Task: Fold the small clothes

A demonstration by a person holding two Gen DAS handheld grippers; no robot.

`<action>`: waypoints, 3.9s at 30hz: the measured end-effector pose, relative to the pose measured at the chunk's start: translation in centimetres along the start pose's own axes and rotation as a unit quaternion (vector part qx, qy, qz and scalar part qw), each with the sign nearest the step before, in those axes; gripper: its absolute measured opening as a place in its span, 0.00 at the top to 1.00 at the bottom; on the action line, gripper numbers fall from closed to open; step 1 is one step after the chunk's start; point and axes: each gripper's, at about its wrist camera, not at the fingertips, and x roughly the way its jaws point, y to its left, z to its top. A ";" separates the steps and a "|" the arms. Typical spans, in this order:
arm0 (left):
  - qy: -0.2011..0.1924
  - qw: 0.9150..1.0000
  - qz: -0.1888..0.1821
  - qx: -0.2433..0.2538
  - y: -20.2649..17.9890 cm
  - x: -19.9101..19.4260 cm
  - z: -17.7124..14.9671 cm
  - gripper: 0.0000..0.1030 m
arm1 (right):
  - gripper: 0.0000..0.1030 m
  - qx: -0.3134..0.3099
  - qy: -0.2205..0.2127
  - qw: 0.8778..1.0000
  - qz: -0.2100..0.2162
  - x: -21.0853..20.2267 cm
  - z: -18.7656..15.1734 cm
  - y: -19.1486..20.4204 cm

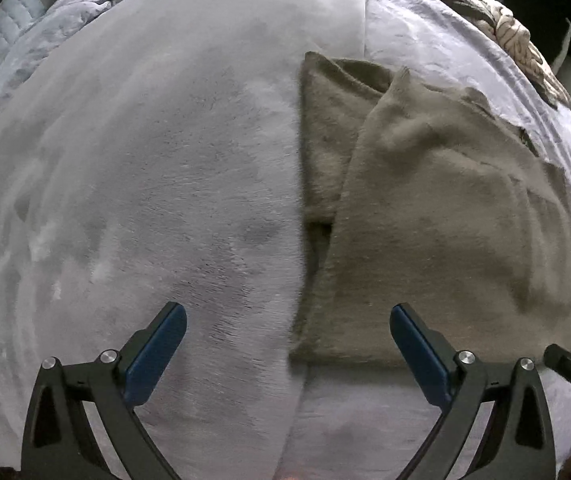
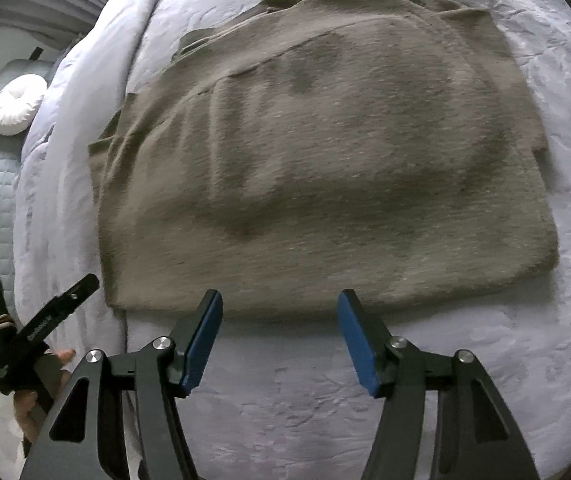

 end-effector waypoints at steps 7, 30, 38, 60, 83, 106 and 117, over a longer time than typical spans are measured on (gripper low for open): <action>0.014 1.000 -0.016 0.009 0.2 0.2 -0.1 0.01 | 0.30 0.011 0.011 0.999 0.032 0.9 -0.6 0.9; 0.013 1.000 -0.012 0.015 1.5 0.3 0.5 0.01 | 0.30 0.126 0.029 0.978 0.164 5.1 -1.6 2.3; 0.008 1.000 -0.013 0.017 1.2 0.0 0.4 0.01 | 0.30 0.116 0.033 0.979 0.165 4.8 -1.9 1.8; 0.022 0.999 0.001 0.033 1.5 1.0 0.7 0.01 | 0.25 0.143 0.036 0.959 0.241 9.5 -2.0 5.0; 0.036 0.978 -0.198 -0.054 3.5 1.8 3.3 0.01 | 0.91 0.217 0.008 0.893 0.395 11.1 0.8 5.8; 0.058 0.974 -0.204 0.076 -8.9 6.5 9.9 0.43 | 0.79 0.072 0.084 0.949 0.296 9.5 -1.7 5.7; 0.042 0.982 -0.147 0.109 -9.3 6.2 9.0 0.43 | 0.34 0.024 0.003 0.980 0.198 2.4 1.5 1.0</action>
